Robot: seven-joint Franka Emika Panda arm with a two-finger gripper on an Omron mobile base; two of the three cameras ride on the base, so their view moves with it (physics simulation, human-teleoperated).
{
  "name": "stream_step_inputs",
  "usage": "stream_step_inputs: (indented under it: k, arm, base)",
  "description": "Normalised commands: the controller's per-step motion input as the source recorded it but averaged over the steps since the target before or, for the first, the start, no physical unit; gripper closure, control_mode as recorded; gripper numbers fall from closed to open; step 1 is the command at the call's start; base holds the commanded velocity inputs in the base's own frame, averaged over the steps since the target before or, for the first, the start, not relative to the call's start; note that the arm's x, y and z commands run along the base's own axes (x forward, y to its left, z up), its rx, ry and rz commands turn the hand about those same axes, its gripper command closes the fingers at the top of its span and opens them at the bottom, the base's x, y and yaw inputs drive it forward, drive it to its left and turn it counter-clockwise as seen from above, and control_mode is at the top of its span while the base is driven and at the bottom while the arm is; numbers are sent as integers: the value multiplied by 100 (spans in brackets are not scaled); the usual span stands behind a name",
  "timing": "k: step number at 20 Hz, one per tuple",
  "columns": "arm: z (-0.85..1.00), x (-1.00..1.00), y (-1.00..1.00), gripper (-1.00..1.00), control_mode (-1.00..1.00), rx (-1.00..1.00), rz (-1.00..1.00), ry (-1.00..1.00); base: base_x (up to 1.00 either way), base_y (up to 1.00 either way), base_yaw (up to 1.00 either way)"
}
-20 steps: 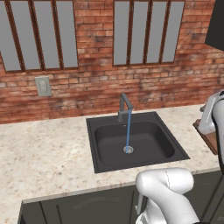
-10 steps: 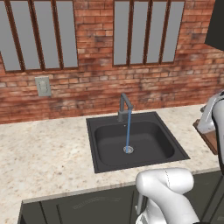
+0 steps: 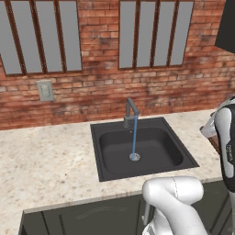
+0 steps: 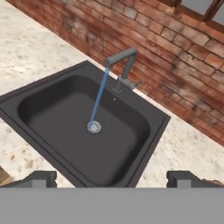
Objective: Pick the mango from the sink and place it on the cutting board to airdry. Then turn off the sink faucet.
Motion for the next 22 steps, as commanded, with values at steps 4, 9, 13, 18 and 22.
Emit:
stream_step_inputs:
  k: [4, 9, 13, 18, 22]
  arm:
    - [0, 0, 6, -100, -100, 4, -8, 0]
    - [0, 0, 3, -100, -100, 6, 0, 0]
    - [0, 0, 0, -100, -100, 5, 9, -3]
    - [0, 0, 1, -100, -100, 2, 14, -5]
    - [0, 2, 2, -100, -100, 2, 17, -5]
  base:
    - [0, 0, 0]
    - [0, 0, 0]
    - [0, 0, 0]
    - [0, 0, 0]
    - [0, 0, 0]
